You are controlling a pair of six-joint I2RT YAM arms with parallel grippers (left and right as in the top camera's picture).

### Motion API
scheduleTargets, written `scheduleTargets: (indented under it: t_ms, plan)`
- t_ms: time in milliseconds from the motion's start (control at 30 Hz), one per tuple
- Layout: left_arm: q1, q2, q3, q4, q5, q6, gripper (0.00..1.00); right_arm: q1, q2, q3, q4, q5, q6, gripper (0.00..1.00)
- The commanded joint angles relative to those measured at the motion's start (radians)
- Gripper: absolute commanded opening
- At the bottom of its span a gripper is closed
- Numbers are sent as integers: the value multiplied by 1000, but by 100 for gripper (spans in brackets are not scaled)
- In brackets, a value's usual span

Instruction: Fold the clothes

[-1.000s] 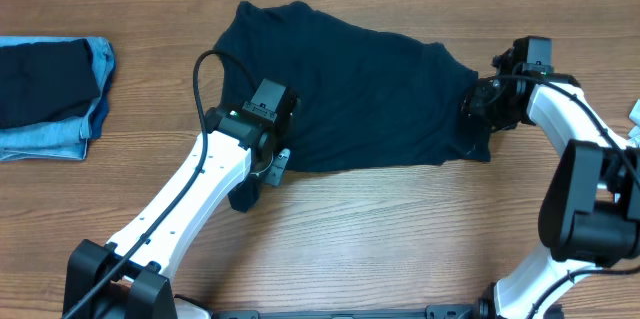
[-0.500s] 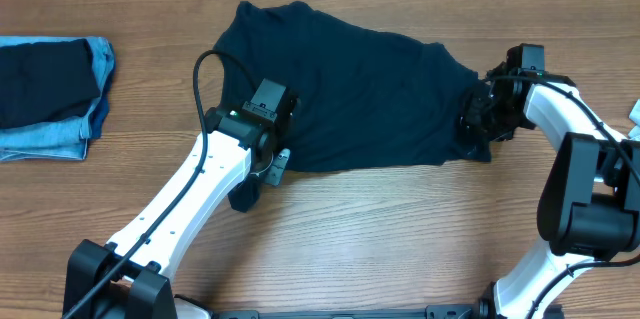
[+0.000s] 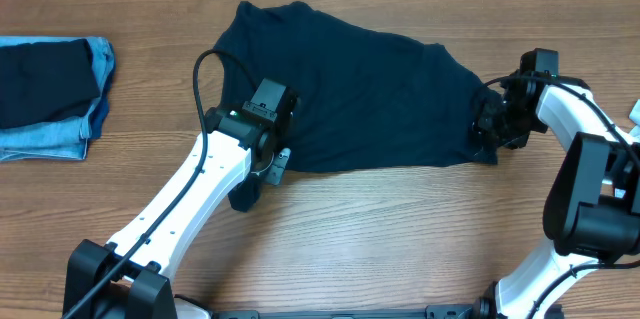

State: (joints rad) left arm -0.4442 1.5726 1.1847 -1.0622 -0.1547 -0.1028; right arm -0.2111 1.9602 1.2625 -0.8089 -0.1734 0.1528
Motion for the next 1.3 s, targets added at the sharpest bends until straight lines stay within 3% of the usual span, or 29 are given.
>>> scheduleTargets:
  t_ms: [0, 133, 600, 833, 1067, 1267]
  plan:
    - [7, -4, 10, 1, -10, -6, 5, 18, -1, 11, -27, -30, -3, 40]
    - [7, -4, 10, 2, -10, -6, 5, 18, -1, 11, -61, -30, 4, 29]
    - [7, -4, 10, 4, -10, -6, 5, 13, -124, 33, -69, -16, 24, 28]
    - [7, -4, 10, 4, -10, -6, 6, 14, -135, 33, -80, -57, 38, 21]
    - [7, -4, 10, 4, -10, -6, 6, 14, -135, 33, -89, -56, 37, 5]
    - [7, -4, 10, 3, -10, -6, 6, 11, -137, 35, -101, -42, 37, 4]
